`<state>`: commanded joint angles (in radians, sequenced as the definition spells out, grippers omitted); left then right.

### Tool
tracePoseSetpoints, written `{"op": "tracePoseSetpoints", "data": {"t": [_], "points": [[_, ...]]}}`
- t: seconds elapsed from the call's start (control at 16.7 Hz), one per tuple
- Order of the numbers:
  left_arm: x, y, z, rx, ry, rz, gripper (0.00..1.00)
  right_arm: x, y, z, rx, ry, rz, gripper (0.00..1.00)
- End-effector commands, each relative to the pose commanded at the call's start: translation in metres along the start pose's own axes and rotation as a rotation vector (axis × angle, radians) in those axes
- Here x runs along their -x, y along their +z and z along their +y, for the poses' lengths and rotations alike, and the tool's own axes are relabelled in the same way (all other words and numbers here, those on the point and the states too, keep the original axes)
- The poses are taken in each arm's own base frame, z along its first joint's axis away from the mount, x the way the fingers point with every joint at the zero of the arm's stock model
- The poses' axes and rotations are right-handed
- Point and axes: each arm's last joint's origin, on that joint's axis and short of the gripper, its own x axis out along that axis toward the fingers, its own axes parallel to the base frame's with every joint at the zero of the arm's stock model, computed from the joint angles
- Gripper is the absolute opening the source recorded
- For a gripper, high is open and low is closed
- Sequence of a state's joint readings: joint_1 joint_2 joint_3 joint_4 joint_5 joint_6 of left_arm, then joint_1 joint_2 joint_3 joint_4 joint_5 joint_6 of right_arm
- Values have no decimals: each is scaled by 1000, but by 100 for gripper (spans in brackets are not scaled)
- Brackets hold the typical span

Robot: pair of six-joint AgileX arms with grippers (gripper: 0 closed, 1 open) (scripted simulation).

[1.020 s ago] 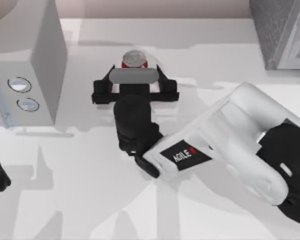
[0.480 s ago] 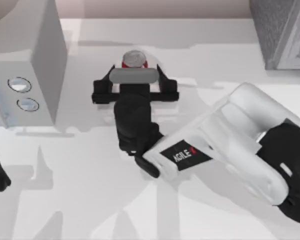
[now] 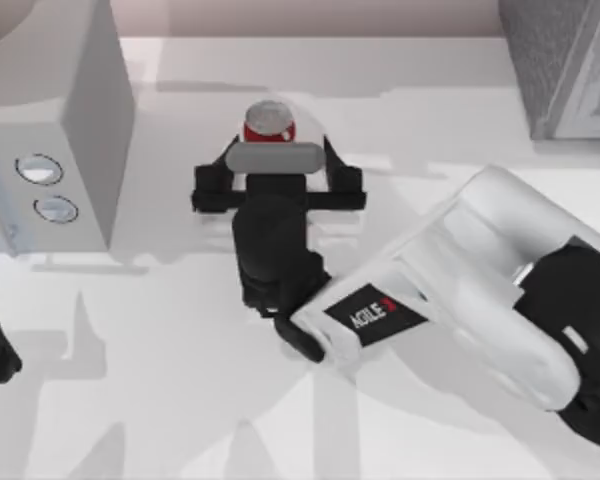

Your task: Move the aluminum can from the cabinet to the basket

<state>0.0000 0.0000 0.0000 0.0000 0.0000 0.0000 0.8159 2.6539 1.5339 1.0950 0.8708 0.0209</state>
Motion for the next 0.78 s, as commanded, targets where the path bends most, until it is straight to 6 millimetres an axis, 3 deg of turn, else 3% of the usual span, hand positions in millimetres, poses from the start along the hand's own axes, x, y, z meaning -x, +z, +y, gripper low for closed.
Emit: {"op": "tracePoseSetpoints", "data": {"t": [0.12, 0.42, 0.78], "points": [[0, 0, 0, 0, 0, 0, 100, 15, 0, -1, 2, -11, 0, 100], [0, 0, 0, 0, 0, 0, 100, 76, 1, 3, -10, 23, -5, 100], [0, 0, 0, 0, 0, 0, 100, 81, -1, 1, -3, 25, -1, 100]]}}
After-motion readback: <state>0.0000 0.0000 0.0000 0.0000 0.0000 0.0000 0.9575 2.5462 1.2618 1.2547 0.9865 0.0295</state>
